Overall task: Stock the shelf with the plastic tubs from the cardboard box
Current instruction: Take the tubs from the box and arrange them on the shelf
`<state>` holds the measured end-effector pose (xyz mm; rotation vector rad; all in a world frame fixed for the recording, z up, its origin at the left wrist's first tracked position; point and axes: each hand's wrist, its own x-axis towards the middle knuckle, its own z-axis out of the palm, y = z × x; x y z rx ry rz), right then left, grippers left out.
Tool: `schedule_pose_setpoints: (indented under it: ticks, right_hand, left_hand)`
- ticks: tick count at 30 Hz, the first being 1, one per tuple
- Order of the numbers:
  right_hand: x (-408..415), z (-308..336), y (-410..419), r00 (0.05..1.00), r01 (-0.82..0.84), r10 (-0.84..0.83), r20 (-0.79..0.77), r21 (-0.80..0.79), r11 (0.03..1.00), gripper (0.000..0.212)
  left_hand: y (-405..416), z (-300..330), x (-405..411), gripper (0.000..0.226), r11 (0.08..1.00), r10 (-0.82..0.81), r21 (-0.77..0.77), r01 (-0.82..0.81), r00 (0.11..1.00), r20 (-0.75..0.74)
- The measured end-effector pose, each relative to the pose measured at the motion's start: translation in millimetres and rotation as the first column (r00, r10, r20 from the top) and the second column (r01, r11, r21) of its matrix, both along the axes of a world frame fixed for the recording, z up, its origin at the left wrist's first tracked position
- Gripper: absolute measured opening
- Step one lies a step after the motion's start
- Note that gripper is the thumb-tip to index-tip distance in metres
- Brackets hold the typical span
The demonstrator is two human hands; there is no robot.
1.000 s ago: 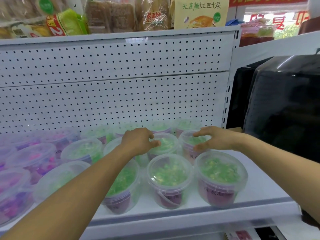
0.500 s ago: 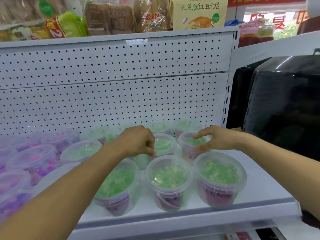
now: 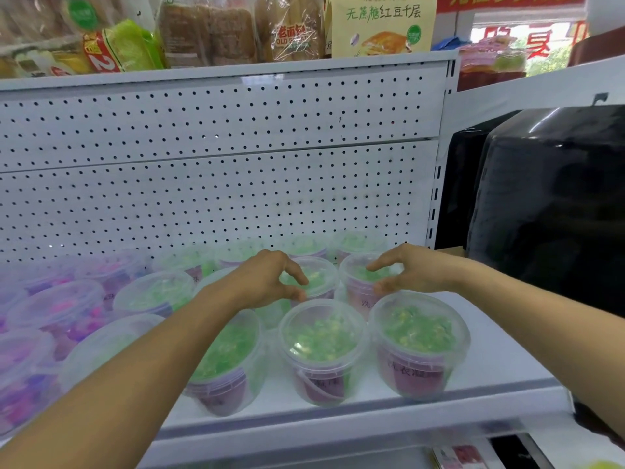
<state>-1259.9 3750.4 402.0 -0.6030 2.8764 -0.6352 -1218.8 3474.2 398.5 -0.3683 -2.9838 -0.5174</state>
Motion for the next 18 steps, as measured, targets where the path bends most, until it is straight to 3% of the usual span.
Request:
schedule_pose_setpoints:
  ticks: [8,14,18]
  right_hand:
    - [6.8,-1.9,-2.3,1.000,0.005,-0.006,0.016,0.106,0.994,0.059]
    - [49.6,11.4,18.6,0.993,0.012,-0.021,-0.115,-0.077,0.997,0.054]
    - [85.9,12.9,37.7,1.000,-0.028,0.028,-0.005,-0.023,0.999,0.059]
  left_hand:
    - [0.0,1.6,6.8,0.031,1.000,0.015,-0.002,-0.015,0.998,0.053]
    - [5.5,9.1,58.6,0.031,0.982,0.029,0.189,-0.004,0.991,-0.131]
    - [18.7,-1.6,100.1,0.040,0.991,-0.057,0.114,0.068,0.993,-0.103]
